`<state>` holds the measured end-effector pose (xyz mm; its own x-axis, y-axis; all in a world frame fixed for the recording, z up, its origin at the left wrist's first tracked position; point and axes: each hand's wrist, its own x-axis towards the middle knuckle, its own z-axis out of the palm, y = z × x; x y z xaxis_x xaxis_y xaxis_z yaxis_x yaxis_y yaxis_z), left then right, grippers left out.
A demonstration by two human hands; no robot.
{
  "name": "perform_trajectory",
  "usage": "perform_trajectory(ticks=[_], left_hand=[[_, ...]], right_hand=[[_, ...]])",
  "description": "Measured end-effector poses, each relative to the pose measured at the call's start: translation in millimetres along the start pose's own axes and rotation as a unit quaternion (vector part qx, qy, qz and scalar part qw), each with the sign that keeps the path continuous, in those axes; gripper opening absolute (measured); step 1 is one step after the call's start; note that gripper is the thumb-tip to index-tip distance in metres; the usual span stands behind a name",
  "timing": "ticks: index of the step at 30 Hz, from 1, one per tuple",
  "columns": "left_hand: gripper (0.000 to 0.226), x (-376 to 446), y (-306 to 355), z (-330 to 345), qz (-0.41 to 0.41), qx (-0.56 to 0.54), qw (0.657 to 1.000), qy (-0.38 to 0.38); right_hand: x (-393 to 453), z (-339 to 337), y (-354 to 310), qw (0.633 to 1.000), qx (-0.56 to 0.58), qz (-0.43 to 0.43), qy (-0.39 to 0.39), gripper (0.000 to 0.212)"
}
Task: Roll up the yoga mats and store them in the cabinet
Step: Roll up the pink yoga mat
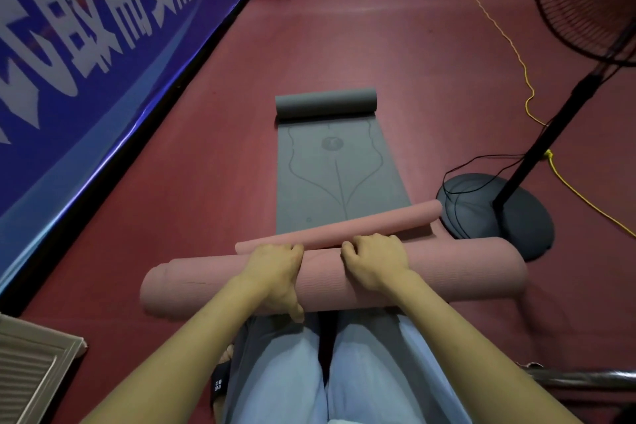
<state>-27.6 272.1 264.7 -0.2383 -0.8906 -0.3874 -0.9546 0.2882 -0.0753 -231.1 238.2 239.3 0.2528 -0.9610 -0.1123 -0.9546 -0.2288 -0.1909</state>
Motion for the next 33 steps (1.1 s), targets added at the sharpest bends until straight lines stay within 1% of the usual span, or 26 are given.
perform_trajectory(ticks=[4,9,12,15,17,18,20,22,23,24,25,26,28,30,33], left_hand=[[0.092,-3.5,-2.5,-9.5,0.008,0.007,1.000,0.001],[0.093,-8.4,-2.2,-16.5,0.019,-0.011,0.999,-0.048],[0.092,-13.8,-1.3,-24.5,0.028,-0.050,0.994,-0.093],[0.089,-15.7,-4.1,-25.8,0.031,-0.133,0.978,-0.155],[0.086,-13.8,-5.9,-24.2,0.036,-0.157,0.971,-0.180],[0.085,-12.0,-6.5,-23.4,0.036,-0.160,0.969,-0.184],[0.083,-8.4,-7.3,-21.6,0.037,-0.167,0.969,-0.180],[0.088,-5.5,-10.1,-16.5,0.030,-0.199,0.965,-0.168],[0.098,-4.3,-13.2,-13.5,0.027,-0.222,0.962,-0.159],[0.115,-3.7,-16.8,-9.7,0.026,-0.247,0.958,-0.144],[0.129,-2.3,-20.9,-5.5,0.027,-0.272,0.954,-0.127],[0.136,-0.9,-24.5,-2.7,0.029,-0.297,0.948,-0.112],[0.138,3.5,-29.8,-1.0,0.039,-0.343,0.935,-0.086],[0.134,8.7,-34.6,-0.3,0.044,-0.366,0.928,-0.061],[0.116,12.6,-44.0,6.6,0.026,-0.378,0.925,0.003]], right_hand=[[1.5,-14.3,1.4,0.998,0.025,0.011,-0.051,0.064],[2.8,-24.0,0.6,0.991,0.031,0.012,-0.129,0.068],[-1.7,-27.5,-0.4,0.986,0.026,0.017,-0.163,0.070],[-6.7,-30.9,-0.3,0.977,0.015,0.017,-0.213,0.072],[-10.2,-29.4,0.6,0.971,0.009,0.018,-0.240,0.073],[-11.2,-28.1,1.6,0.970,0.009,0.018,-0.241,0.075],[-11.9,-25.1,4.5,0.975,0.013,0.019,-0.219,0.077],[-11.3,-21.2,7.1,0.987,0.027,0.016,-0.156,0.073],[-10.8,-19.1,7.6,0.993,0.030,0.009,-0.111,0.068],[-11.2,-17.4,7.2,0.997,0.028,-0.001,-0.068,0.061],[-11.7,-15.8,6.3,0.999,0.020,-0.014,-0.035,0.056],[-12.0,-14.6,5.2,0.999,0.011,-0.026,-0.017,0.053],[-13.7,-12.7,5.2,0.999,-0.006,-0.042,-0.017,0.055],[-15.5,-10.2,10.4,0.999,-0.003,-0.046,-0.021,0.058],[-13.9,-6.0,19.1,0.998,-0.026,-0.053,0.005,0.058]])
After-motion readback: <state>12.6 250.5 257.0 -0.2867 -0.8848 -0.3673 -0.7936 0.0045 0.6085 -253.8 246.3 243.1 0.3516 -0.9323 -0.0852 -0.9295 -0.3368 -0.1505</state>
